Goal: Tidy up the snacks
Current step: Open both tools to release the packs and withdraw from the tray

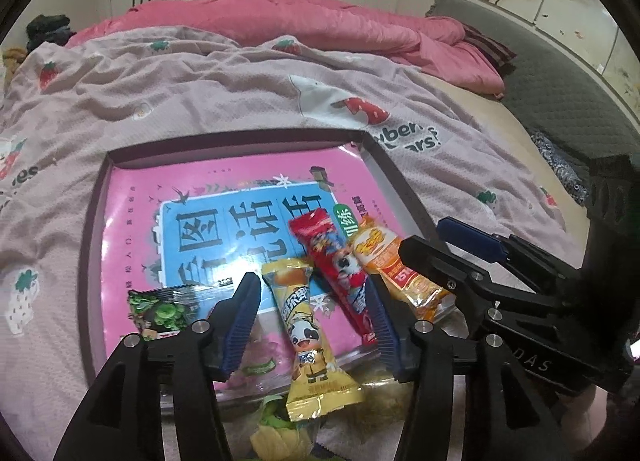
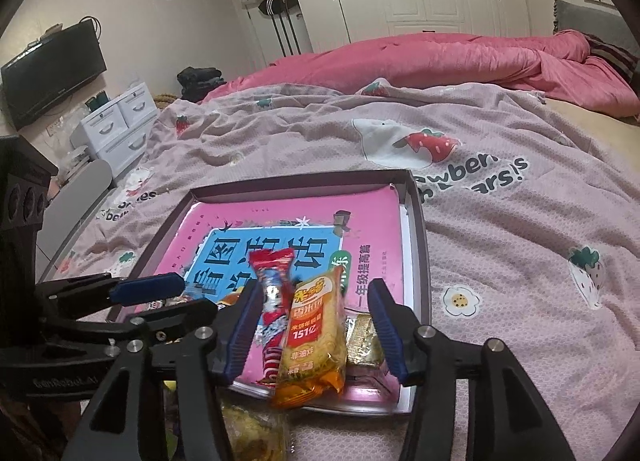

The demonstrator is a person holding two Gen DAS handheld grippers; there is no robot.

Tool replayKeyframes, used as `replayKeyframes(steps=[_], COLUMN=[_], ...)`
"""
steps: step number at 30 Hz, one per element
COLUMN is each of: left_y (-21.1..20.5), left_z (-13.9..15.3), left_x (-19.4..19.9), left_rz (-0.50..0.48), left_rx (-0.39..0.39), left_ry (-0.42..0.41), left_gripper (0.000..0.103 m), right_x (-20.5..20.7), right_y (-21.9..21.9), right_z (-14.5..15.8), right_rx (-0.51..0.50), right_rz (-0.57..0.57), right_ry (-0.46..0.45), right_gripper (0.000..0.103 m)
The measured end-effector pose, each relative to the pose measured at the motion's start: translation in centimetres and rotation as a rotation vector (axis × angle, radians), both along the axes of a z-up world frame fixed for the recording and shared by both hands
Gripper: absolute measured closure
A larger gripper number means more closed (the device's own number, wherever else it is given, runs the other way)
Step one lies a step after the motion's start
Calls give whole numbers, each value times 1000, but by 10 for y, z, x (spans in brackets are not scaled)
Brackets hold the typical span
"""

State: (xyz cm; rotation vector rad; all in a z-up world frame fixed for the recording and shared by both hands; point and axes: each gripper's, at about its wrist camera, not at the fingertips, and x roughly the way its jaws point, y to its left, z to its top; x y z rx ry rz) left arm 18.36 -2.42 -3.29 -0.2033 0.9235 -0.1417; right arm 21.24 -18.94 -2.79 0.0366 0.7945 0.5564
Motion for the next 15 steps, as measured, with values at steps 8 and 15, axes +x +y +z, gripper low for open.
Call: replayKeyframes(steps=[8, 15], left_y=[9, 20], left_z=[14, 23], left_x=[-8, -20], left_rz=[14, 37], left_rx=[2, 15], left_ry=[-19, -27], left_gripper=[41, 37], right_x=[-8, -18], right_y=[-4, -6], right_z=[11, 18], right_rx=[11, 17], right_rz=[-5, 4], right_ry=[-39, -64], right_gripper=[40, 36])
